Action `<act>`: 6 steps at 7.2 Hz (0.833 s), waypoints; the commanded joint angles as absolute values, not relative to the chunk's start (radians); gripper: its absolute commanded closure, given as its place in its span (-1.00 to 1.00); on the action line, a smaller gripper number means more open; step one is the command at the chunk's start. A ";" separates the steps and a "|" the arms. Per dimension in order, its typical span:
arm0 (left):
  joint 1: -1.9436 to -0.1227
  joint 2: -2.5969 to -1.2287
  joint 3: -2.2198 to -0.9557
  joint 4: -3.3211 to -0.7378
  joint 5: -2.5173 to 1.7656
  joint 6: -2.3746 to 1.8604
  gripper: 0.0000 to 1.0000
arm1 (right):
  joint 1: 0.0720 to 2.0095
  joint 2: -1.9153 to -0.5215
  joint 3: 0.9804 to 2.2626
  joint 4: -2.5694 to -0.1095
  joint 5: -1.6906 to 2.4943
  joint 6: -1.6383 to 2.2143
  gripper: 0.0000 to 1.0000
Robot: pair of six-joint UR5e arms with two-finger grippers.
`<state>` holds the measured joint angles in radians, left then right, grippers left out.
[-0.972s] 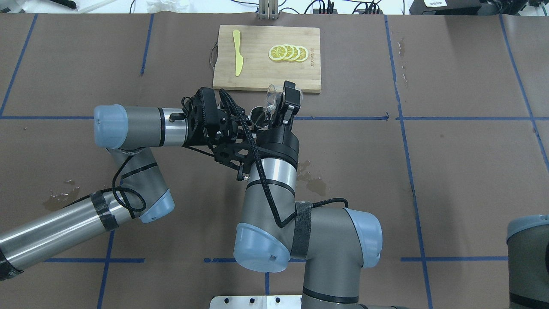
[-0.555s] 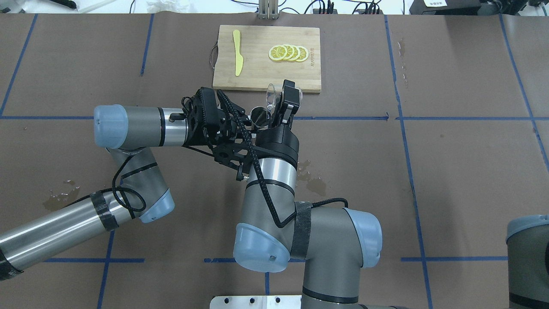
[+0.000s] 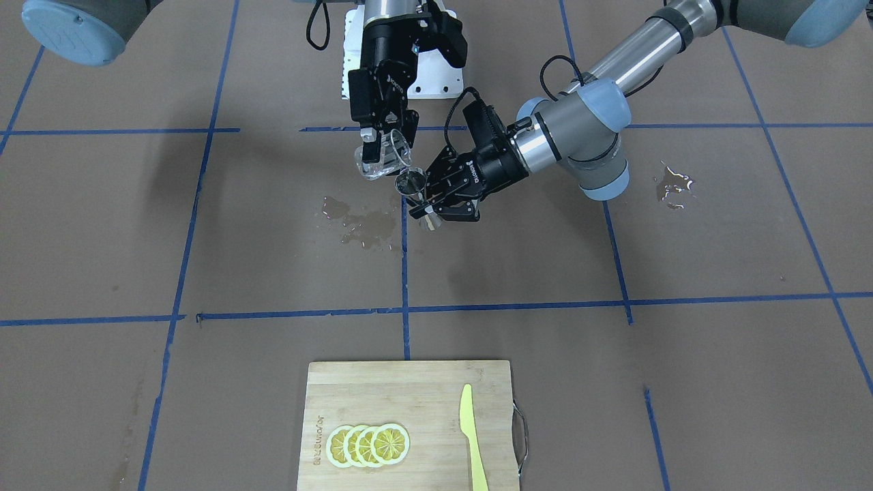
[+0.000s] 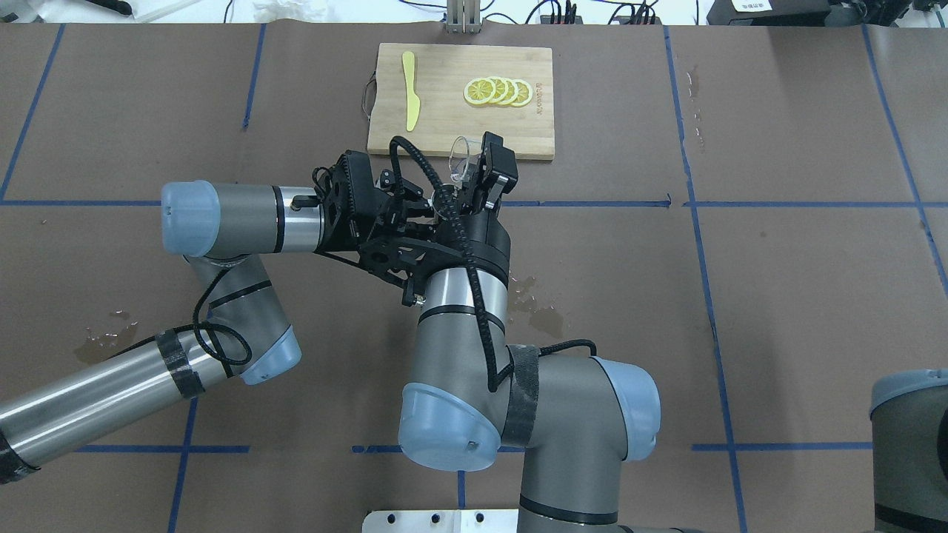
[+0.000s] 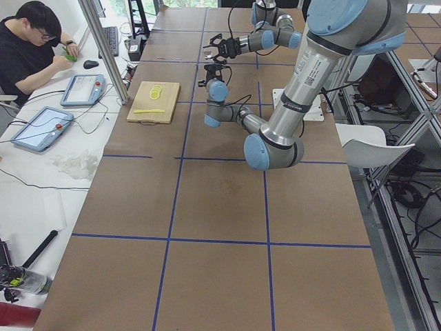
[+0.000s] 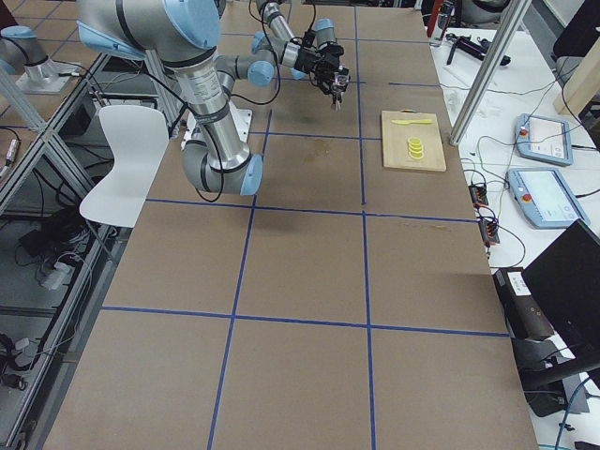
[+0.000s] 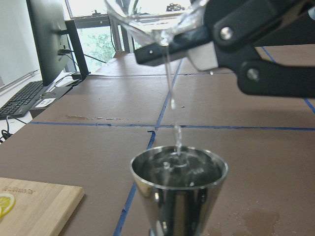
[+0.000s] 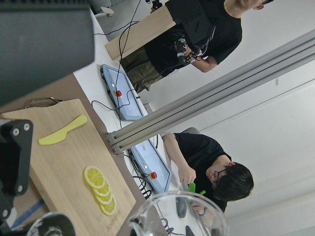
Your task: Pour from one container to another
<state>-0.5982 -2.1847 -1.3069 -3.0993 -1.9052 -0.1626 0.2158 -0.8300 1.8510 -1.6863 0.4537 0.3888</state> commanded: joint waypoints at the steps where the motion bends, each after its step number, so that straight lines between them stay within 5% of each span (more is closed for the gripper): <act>1: -0.598 -2.184 -1.307 -3.102 -1.905 -0.163 1.00 | 0.219 -0.850 1.935 -1.666 0.542 0.579 1.00; 3: -0.598 -2.184 -1.307 -3.105 -1.905 -0.164 1.00 | 0.224 -0.902 2.049 -1.664 0.595 0.651 1.00; 6: -0.600 -2.180 -1.307 -3.109 -1.904 -0.170 1.00 | 0.227 -0.972 2.049 -1.478 0.650 0.837 1.00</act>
<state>-0.5992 -2.1824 -1.3070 -3.1075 -1.9039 -0.1682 0.2261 -0.9275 2.0470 -1.5776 0.6161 0.7444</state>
